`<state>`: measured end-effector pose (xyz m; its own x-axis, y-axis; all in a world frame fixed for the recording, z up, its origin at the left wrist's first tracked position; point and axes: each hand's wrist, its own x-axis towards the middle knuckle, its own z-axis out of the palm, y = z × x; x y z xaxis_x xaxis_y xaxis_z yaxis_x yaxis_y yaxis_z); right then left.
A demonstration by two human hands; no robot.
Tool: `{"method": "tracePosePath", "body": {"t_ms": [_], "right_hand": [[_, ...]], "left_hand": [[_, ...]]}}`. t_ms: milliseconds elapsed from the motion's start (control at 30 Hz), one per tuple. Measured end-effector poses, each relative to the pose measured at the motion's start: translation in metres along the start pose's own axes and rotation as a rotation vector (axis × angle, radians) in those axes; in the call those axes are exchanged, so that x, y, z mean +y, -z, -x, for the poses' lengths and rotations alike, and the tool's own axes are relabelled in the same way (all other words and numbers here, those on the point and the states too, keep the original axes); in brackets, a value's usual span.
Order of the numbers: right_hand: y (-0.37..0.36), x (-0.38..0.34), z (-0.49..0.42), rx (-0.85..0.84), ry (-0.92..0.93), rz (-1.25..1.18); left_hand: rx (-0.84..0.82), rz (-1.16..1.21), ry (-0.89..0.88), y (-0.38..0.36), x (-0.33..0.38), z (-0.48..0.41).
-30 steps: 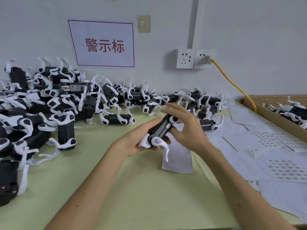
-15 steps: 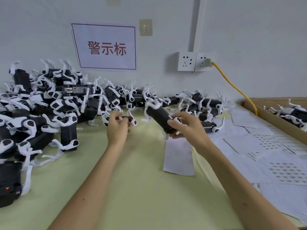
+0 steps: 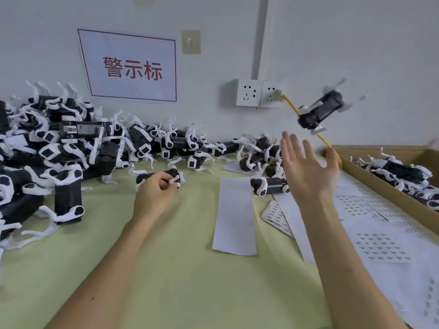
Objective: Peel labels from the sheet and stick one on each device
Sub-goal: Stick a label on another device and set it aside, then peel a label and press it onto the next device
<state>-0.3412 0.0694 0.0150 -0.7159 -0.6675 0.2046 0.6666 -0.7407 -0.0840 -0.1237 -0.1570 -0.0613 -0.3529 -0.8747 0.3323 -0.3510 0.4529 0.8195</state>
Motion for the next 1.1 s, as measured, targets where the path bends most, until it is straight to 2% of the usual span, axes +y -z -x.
{"method": "tracePosePath", "body": {"t_ms": [67, 167, 267, 367, 467, 600, 667, 800, 1000, 1100], "right_hand": [[0.004, -0.009, -0.003, 0.123, 0.062, 0.099], [0.011, 0.006, 0.000, 0.334, 0.035, 0.438], [0.008, 0.032, 0.005, 0.385, -0.028, 0.717], [0.007, 0.053, 0.012, 0.291, 0.000, 1.056], [0.012, 0.069, 0.021, 0.054, 0.130, 1.476], [0.018, 0.085, 0.031, -0.149, 0.230, 1.762], [0.020, 0.088, 0.033, -0.232, 0.260, 1.837], [0.024, 0.088, 0.034, -0.438, 0.173, 1.953], [0.022, 0.087, 0.036, -0.538, 0.107, 1.940], [0.022, 0.093, 0.041, -0.540, 0.086, 1.898]], "left_hand": [[0.012, 0.008, 0.002, 0.000, 0.000, 0.000], [0.022, -0.018, -0.037, -0.001, 0.002, 0.000], [0.044, 0.004, -0.050, -0.002, 0.003, 0.002], [0.097, 0.052, -0.095, -0.001, 0.009, 0.005], [0.075, 0.177, -0.087, -0.003, 0.022, 0.010], [-0.117, 0.835, 0.171, 0.002, 0.046, 0.015], [-0.246, 1.085, 0.229, 0.004, 0.054, 0.018], [-0.440, 1.244, 0.238, 0.002, 0.060, 0.024], [-0.467, 1.410, 0.330, 0.001, 0.060, 0.027], [-0.480, 1.390, 0.315, -0.001, 0.061, 0.028]]}}
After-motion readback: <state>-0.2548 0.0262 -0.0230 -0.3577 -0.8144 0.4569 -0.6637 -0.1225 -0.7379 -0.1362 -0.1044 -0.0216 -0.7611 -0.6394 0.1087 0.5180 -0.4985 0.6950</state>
